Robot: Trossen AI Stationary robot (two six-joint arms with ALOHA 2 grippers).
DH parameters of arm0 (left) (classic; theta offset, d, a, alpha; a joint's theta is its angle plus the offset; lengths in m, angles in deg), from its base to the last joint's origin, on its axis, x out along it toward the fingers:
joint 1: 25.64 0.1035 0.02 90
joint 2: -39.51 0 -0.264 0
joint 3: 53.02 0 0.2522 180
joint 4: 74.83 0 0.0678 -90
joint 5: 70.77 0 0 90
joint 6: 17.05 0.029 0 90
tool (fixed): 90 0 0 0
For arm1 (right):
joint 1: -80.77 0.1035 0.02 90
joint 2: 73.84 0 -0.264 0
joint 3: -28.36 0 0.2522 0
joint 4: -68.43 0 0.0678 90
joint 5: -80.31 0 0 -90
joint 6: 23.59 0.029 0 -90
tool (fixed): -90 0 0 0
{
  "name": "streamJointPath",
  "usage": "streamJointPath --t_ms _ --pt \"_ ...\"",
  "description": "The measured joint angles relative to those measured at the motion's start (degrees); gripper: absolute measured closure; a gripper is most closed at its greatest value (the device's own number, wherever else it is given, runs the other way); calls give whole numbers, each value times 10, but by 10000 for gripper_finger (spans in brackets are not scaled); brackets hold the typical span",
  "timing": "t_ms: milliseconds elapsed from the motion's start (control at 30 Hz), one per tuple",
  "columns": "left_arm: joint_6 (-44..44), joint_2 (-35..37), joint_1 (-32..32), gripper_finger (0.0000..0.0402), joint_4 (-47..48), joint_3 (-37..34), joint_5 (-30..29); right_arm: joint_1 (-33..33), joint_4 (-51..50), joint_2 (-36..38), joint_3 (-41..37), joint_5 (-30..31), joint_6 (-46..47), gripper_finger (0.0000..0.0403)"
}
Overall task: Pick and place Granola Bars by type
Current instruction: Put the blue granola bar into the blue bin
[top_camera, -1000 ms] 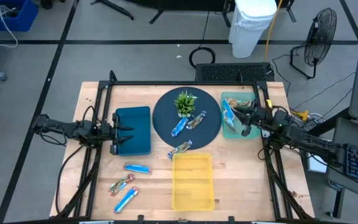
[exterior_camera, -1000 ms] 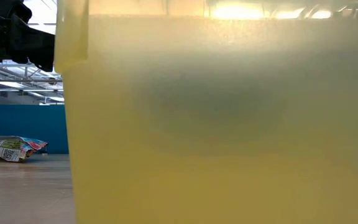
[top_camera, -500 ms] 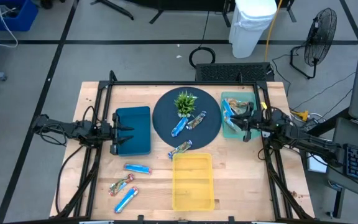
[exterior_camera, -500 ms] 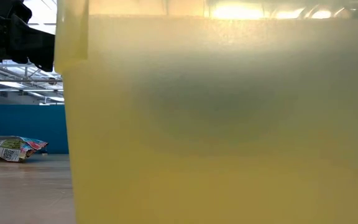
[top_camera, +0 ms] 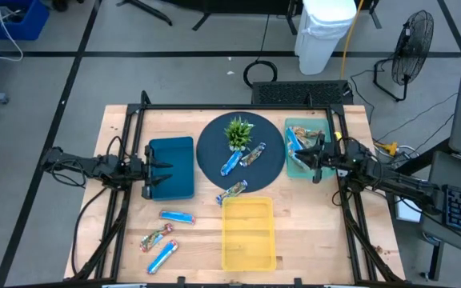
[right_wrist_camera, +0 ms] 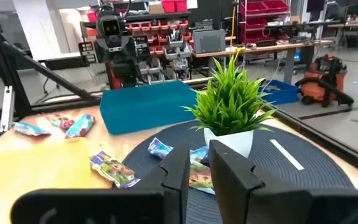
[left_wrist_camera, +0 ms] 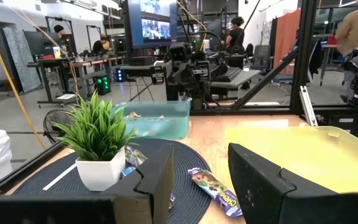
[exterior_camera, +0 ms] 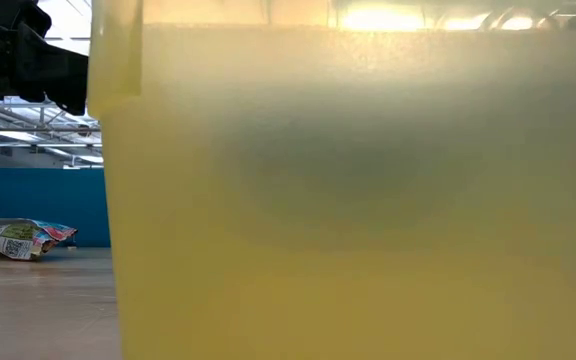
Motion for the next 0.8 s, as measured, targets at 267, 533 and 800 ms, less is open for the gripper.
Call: streamJointPath --t_ms 267,533,800 --pt "0 0 0 243 -4 0 0 0 29 0 0 -1 10 353" --pt "1 0 0 243 -14 0 0 0 30 0 0 -1 11 355" --pt "-88 -7 8 243 -52 0 -82 0 31 0 -1 -1 11 353"
